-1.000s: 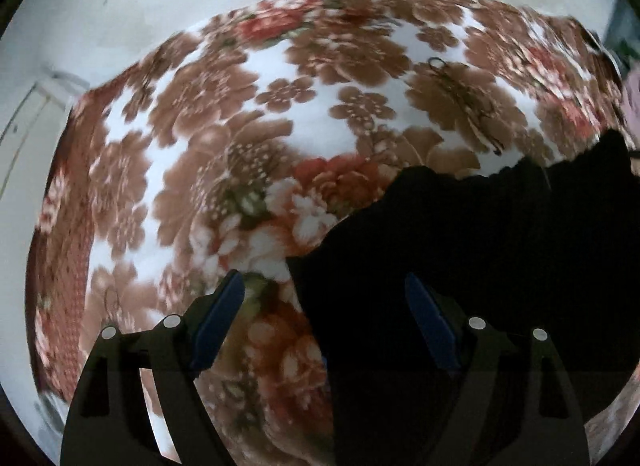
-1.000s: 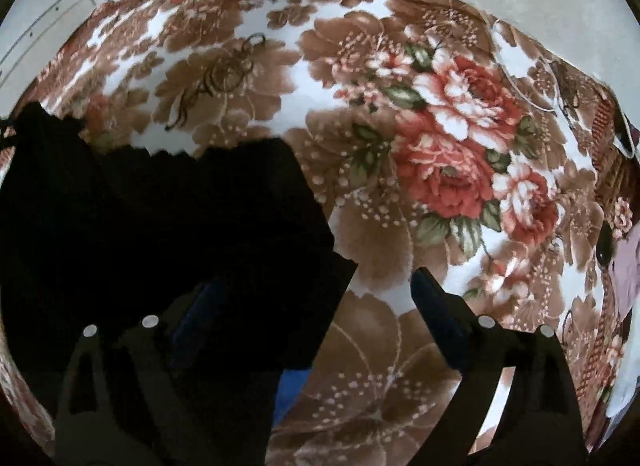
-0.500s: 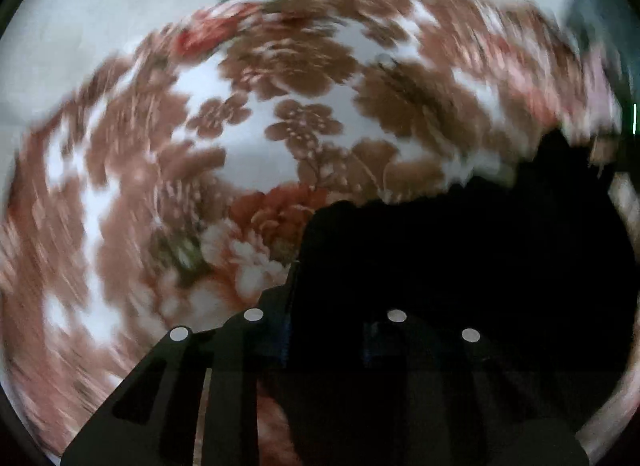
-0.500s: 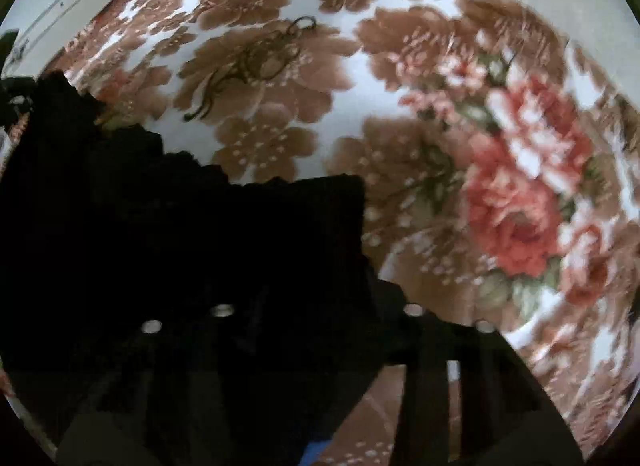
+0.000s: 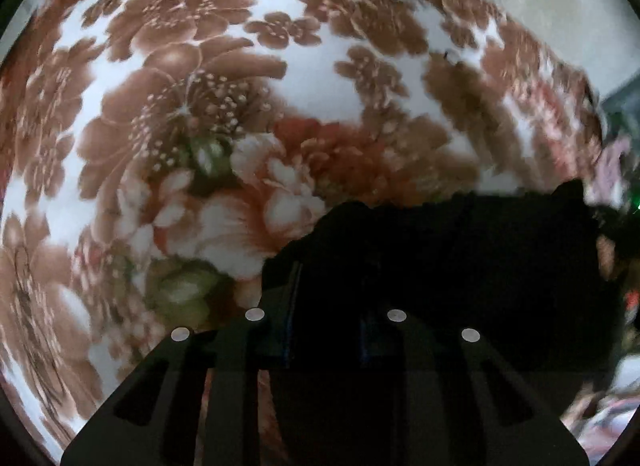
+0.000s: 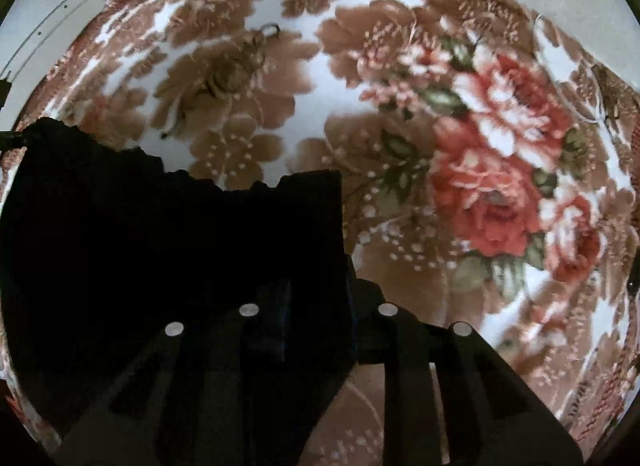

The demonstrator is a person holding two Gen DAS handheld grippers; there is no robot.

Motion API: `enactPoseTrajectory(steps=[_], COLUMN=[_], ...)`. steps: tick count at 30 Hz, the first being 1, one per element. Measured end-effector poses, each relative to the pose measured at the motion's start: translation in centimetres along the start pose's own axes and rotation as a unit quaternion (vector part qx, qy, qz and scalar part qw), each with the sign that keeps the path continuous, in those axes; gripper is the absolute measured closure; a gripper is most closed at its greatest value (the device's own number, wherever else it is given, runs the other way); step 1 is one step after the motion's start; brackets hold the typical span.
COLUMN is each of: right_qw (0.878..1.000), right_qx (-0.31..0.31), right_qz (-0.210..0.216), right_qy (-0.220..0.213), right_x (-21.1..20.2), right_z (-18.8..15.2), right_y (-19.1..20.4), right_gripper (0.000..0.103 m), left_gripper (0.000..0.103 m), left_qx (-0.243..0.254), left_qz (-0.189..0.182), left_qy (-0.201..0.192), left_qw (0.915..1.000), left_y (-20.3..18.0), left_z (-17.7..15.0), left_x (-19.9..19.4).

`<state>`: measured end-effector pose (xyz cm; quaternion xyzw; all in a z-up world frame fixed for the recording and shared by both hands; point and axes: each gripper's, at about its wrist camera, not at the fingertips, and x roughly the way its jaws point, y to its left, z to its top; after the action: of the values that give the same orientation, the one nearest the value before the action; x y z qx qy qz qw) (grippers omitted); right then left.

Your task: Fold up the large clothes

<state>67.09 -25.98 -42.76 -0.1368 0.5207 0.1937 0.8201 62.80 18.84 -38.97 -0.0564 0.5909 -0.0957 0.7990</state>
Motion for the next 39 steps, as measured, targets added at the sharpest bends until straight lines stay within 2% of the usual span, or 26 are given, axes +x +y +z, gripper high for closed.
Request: enactPoseTrajectory(steps=[2,4,5,6,8,10,12,13,15,16,18,21,24,25,29,35,39], right_qw=[1.000,1.000,1.000,0.999,0.999,0.999,0.999,0.999,0.996,0.996,0.994,0.996,0.997,0.996,0.993,0.993,0.992], right_qx=[-0.002,0.010,0.020,0.025,0.029,0.031,0.039,0.043,0.060,0.066,0.070,0.059,0.065,0.081,0.101,0.090,0.094], right_qz=[-0.011,-0.018,-0.023,-0.020,-0.023,-0.024,-0.021,-0.018,-0.004,0.003,0.018,0.003,-0.018,-0.016,-0.041,-0.063,-0.075], right_qy=[0.005,0.008,0.008,0.010,0.011,0.003,-0.018,-0.029,-0.058,-0.067,-0.082,-0.071,-0.038,-0.030,-0.040,-0.043,-0.043], right_x=[0.9,1.3,1.1,0.9,-0.2,-1.8,-4.3,-5.2,-7.6,-8.3,-9.0,-7.1,-3.9,-3.0,-2.7,-2.9,-3.2], right_z=[-0.2,-0.5,-0.6,-0.7,-0.6,-0.4,-0.1,0.1,0.5,0.7,0.7,0.1,-1.5,-2.3,-3.9,-4.8,-5.4], right_y=[0.3,0.1,-0.2,-0.3,-0.3,-0.1,0.1,0.3,1.2,1.9,4.5,7.9,9.2,8.9,8.1,7.3,6.2], right_gripper=[0.078,0.074,0.068,0.068,0.063,0.055,0.032,0.028,0.019,0.017,0.012,0.012,0.012,0.012,0.011,0.011,0.011], left_gripper=[0.078,0.074,0.070,0.066,0.038,0.031,0.022,0.020,0.018,0.015,0.014,0.010,0.010,0.010,0.007,0.005,0.004], left_qx=[0.019,0.006,-0.001,-0.004,0.001,0.021,0.042,0.049,0.064,0.074,0.088,0.110,0.125,0.127,0.091,0.089,0.095], left_qz=[0.028,0.033,0.035,0.037,0.062,0.087,0.121,0.127,0.125,0.119,0.092,0.061,0.066,0.083,0.103,0.115,0.121], left_qy=[-0.002,-0.006,-0.007,-0.008,-0.012,-0.032,-0.063,-0.080,-0.104,-0.113,-0.128,-0.128,-0.098,-0.088,-0.077,-0.063,-0.071], left_qw=[0.9994,0.9994,0.9994,0.9993,0.9980,0.9954,0.9898,0.9874,0.9847,0.9836,0.9836,0.9838,0.9851,0.9845,0.9875,0.9874,0.9856], left_y=[-0.8,-0.7,-0.5,-0.4,-0.7,-1.0,-1.8,-2.2,-3.5,-4.6,-7.0,-10.1,-11.9,-11.9,-9.4,-6.7,-5.8], left_z=[-0.1,-0.1,-0.2,-0.2,-0.1,0.0,0.0,-0.2,-0.4,-0.7,-1.4,-2.7,-3.9,-4.3,-4.8,-5.9,-6.2], left_x=[1.1,1.4,1.5,1.4,0.5,-1.5,-4.0,-5.4,-7.6,-8.5,-9.2,-7.7,-3.6,-2.2,-0.2,-0.1,-0.6])
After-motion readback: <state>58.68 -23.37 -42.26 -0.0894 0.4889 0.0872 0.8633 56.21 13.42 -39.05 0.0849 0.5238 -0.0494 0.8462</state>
